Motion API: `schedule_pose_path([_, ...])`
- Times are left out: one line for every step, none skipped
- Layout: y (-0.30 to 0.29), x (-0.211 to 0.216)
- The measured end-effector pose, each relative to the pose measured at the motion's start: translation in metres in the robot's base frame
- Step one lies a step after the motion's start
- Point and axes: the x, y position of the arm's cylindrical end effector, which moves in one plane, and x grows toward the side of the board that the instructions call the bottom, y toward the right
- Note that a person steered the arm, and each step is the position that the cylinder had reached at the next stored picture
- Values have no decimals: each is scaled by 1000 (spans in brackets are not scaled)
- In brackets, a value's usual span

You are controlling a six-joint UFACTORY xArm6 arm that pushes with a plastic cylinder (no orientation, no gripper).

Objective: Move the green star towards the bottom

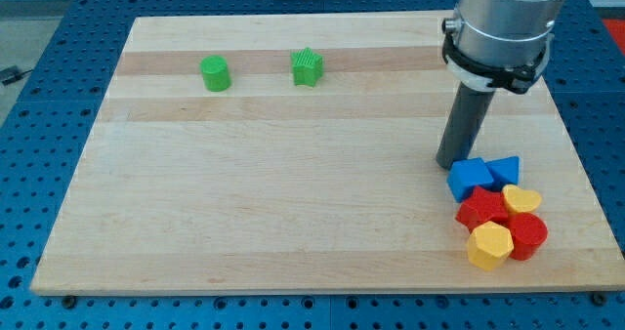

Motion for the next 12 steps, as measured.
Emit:
schedule_pose_path([0,-29])
schedule_pose_path([0,-98])
schedule_pose_path([-7,-177])
schedule_pose_path([-74,-237])
schedule_pose_path([-167,-247])
schedule_pose_path([-221,-211])
schedule_pose_path([-214,-163])
schedule_pose_path([-209,-160])
schedule_pose_path([-209,-191])
schedule_pose_path([-202,-197])
schedule_pose_path([-187,-167])
schedule_pose_path([-172,-126])
